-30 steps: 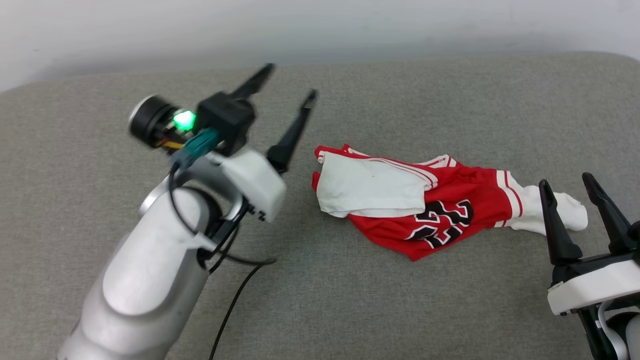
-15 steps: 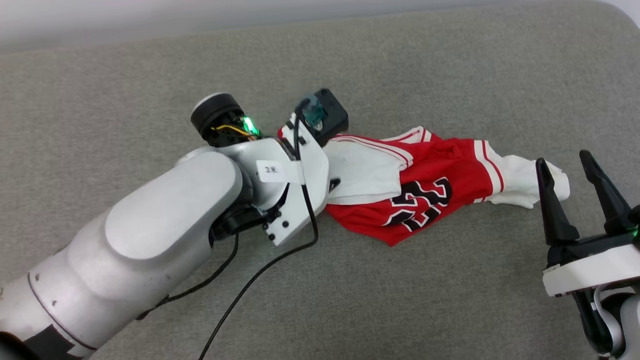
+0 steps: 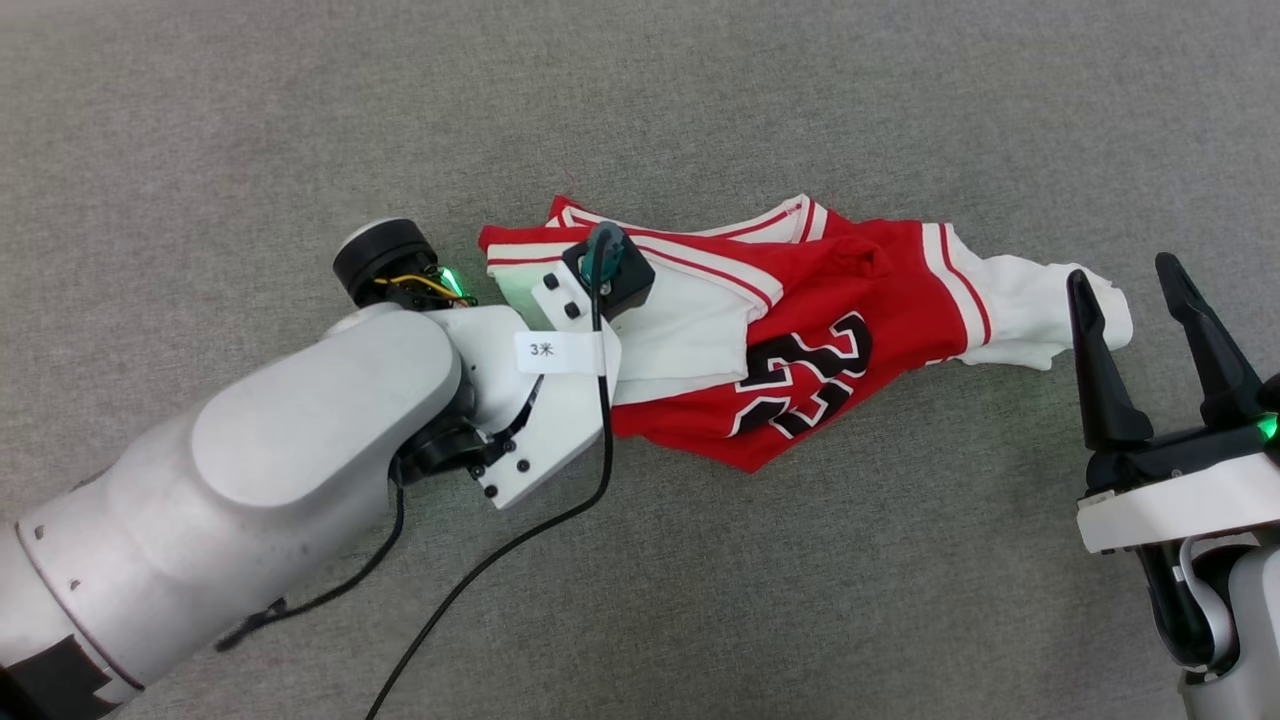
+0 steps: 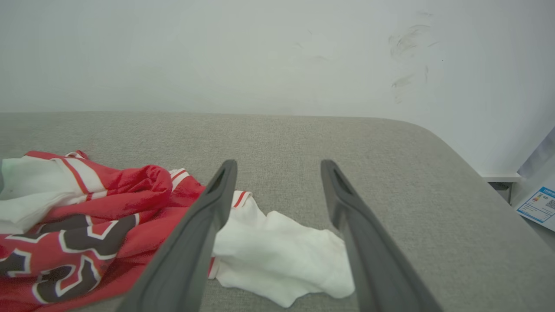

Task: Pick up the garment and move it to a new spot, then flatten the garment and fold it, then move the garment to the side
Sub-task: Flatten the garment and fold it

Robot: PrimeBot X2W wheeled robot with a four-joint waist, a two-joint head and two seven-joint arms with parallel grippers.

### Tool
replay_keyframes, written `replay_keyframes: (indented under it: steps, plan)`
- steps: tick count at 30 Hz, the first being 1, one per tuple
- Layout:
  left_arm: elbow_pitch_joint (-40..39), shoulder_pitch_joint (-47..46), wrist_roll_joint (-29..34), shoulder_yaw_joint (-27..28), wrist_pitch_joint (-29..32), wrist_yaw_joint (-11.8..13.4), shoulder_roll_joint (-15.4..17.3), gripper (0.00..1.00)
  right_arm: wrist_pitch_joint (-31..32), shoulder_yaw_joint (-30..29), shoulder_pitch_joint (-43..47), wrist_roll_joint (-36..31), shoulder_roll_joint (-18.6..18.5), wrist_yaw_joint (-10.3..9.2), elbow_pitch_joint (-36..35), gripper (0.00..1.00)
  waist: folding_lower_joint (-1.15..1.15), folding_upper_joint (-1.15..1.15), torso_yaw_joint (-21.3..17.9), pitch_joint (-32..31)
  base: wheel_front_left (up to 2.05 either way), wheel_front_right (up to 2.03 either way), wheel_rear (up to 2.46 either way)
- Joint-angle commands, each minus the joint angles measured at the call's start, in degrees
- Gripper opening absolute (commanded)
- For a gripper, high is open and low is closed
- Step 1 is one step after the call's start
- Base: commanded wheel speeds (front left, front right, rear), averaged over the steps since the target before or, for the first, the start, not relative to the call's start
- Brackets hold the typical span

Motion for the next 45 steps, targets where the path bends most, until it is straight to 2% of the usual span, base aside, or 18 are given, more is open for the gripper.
replay_keyframes:
  steps: [1,3,4,5,6,9,10,16,19,23,25,33,35,39,45]
  plan:
    - [0.47,4.21,-0.07,-1.88,2.00,-0.07,0.49,1.00,-0.51,-0.06,-0.65,0.14,0.19,-0.07,0.23,1.00,0.00,0.00,-0.09,0.23,0.00,0.00,0.00]
    - [-0.67,6.33,-0.38,-2.30,4.29,-0.24,1.29,1.00,-0.75,-0.10,-1.05,0.09,0.16,-0.07,0.67,1.00,0.00,0.00,-0.04,0.29,0.00,0.00,0.00]
    - [-0.97,6.54,-0.87,-2.36,4.12,-0.24,1.70,0.76,-0.85,-0.18,-1.19,0.08,0.18,-0.08,0.91,1.00,0.00,0.00,0.04,0.29,0.00,0.00,0.00]
    - [-1.14,6.67,-1.40,-2.37,3.68,-0.24,1.92,0.13,-0.92,-0.26,-1.14,0.06,0.20,-0.07,1.20,1.00,0.00,0.00,0.23,0.20,0.00,0.00,0.00]
    - [-1.43,6.76,-1.56,-2.36,3.33,-0.24,2.08,0.00,-1.02,-0.27,-1.04,0.02,0.21,-0.07,1.47,1.00,0.00,0.00,0.46,0.03,0.00,0.00,0.00]
    - [-2.21,4.99,-2.24,-1.91,-0.49,-0.11,2.01,0.00,-1.18,-0.03,-0.98,-0.02,-0.13,-0.08,2.23,1.00,0.00,0.00,1.24,-0.76,0.00,0.00,0.00]
    - [-3.76,2.72,-4.38,-1.08,-6.46,-0.10,1.13,0.00,-1.20,-0.08,-0.37,-0.04,-0.52,-0.07,3.13,1.00,0.00,0.00,2.35,-2.14,0.00,0.00,0.00]
    - [-7.12,1.51,-6.62,0.90,-15.91,-0.04,3.67,0.00,-0.75,-0.57,1.64,0.40,-1.18,-0.07,4.47,1.00,0.00,0.00,5.20,-5.65,0.00,0.00,0.00]
    - [-7.87,1.78,-4.98,2.07,-19.39,0.31,6.65,0.00,-0.50,-1.02,2.54,0.42,-1.26,-0.07,5.06,1.00,0.00,0.00,6.53,-7.28,0.00,0.00,0.00]
    - [-9.85,5.40,-8.89,6.18,-25.44,2.64,9.69,0.00,-0.17,-1.25,3.37,0.60,-1.36,-0.07,5.70,1.00,0.00,0.00,7.82,-9.12,0.00,0.00,0.00]
    - [-10.73,6.32,-8.67,7.71,-27.65,4.12,12.57,0.00,-0.16,-1.44,3.96,0.59,-1.52,-0.07,5.90,1.00,0.00,0.00,8.44,-9.70,0.00,0.00,0.00]
    - [-10.43,13.41,-7.09,8.67,-32.68,10.24,22.92,0.00,0.32,-1.75,5.19,0.67,-1.79,-0.07,5.50,1.00,0.00,0.00,9.32,-10.36,0.00,0.00,0.00]
    - [-9.57,15.71,-7.53,8.35,-33.86,11.30,24.44,0.00,0.44,-2.09,5.40,0.60,-1.85,-0.07,5.55,1.00,0.00,0.00,9.48,-10.18,0.00,0.00,0.00]
    - [-6.04,21.11,-9.67,7.41,-36.37,12.55,26.22,0.00,0.34,-2.91,6.03,0.44,-1.79,-0.07,5.89,1.00,0.00,0.00,9.92,-9.99,0.00,0.00,0.00]
    - [-1.70,28.59,-13.28,4.56,-36.62,12.78,24.13,0.00,0.70,-3.29,6.37,0.31,-1.74,-0.07,6.57,1.00,0.00,0.00,10.38,-10.54,0.00,0.00,0.00]
